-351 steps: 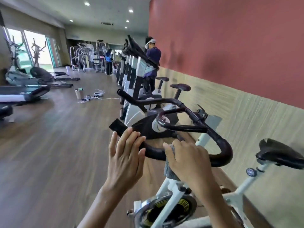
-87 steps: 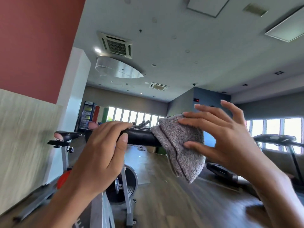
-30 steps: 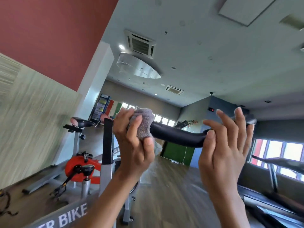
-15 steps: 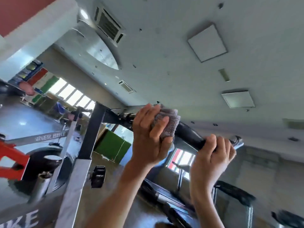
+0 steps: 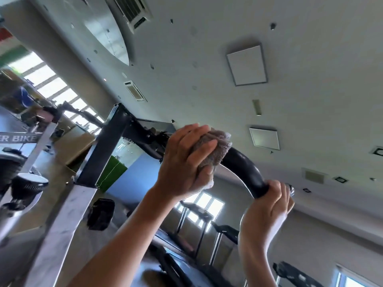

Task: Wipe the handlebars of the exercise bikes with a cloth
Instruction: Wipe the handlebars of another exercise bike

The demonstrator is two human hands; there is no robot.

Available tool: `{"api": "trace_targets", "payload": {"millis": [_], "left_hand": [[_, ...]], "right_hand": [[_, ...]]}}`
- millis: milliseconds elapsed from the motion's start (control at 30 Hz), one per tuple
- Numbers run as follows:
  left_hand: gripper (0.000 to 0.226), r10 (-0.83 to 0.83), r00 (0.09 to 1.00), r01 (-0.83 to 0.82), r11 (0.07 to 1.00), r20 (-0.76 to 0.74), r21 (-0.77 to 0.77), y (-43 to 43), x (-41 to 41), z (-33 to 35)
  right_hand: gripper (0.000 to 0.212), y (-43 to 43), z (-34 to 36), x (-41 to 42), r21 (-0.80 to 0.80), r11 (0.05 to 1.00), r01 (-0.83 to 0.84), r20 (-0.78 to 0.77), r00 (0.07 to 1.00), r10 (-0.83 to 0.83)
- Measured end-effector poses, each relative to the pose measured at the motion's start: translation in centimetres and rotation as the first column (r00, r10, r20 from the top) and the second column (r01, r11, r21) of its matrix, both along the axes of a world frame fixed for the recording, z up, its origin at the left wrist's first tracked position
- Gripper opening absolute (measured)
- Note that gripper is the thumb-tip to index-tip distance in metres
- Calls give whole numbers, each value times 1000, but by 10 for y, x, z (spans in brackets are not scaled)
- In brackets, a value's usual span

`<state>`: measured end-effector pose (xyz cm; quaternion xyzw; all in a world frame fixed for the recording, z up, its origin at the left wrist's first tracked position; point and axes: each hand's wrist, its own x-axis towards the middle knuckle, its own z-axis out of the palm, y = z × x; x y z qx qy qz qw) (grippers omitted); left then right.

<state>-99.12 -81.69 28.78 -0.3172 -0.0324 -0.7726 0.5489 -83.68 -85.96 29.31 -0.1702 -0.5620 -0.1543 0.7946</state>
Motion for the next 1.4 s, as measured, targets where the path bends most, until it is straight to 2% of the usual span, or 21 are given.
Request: {"api": "trace_targets", "payload": {"millis": [100, 200, 300, 400, 500, 567, 633, 733, 800, 933, 1000, 1100, 1233, 1333, 1400], "left_hand": [[33, -35, 998, 36, 999, 47, -19, -11, 24, 0], [31, 43, 995, -43, 999, 94, -4, -22, 50, 4], [33, 146, 986, -147, 989, 76, 7, -19, 33, 6], [34, 146, 985, -146, 989, 91, -8, -20, 29, 2], [37, 168, 979, -155, 982, 112, -111, -32, 38, -2], [37, 239, 965, -217, 958, 106, -187, -43, 44, -5], [36, 323, 943, -289, 914, 80, -284, -54, 52, -11], [37, 463, 884, -387, 801, 63, -456, -70, 65, -21], [36, 579, 814, -456, 689, 48, -563, -79, 82, -21], [36, 785, 587, -638, 297, -200, -710, -78, 130, -15], [36, 797, 535, -656, 183, -280, -732, -84, 134, -10], [38, 765, 548, -627, 109, -338, -771, -111, 126, 2], [43, 677, 661, -412, -34, -324, -911, -135, 127, 18], [38, 648, 695, -296, -137, -312, -945, -140, 137, 27], [34, 625, 719, -258, -168, -305, -952, -142, 139, 32]], "right_hand": [[33, 0, 0, 1, 43, 998, 44, 27, 999, -45], [37, 5, 1, 2, 66, 997, 42, 49, 998, -45], [35, 7, 2, 6, 31, 998, 53, 81, 995, -55], [34, 7, 3, 13, 8, 1000, 10, 165, 986, -12], [37, 6, 2, 27, 20, 1000, 3, 295, 956, -8], [39, 12, 11, 44, 68, 997, 31, 384, 922, -55], [40, 27, 26, 63, 127, 991, 47, 410, 907, -96], [39, 44, 40, 71, 141, 989, 54, 375, 921, -104], [38, 47, 40, 69, 168, 984, 62, 362, 924, -120], [34, 59, 49, 86, 209, 974, 82, 351, 924, -153], [36, 63, 51, 91, 185, 977, 108, 341, 925, -167], [35, 59, 48, 93, 209, 971, 117, 350, 918, -186], [34, 56, 47, 107, 258, 948, 187, 459, 840, -290], [35, 46, 51, 114, 212, 958, 195, 555, 783, -282], [33, 37, 60, 116, 162, 963, 216, 596, 756, -269]]}}
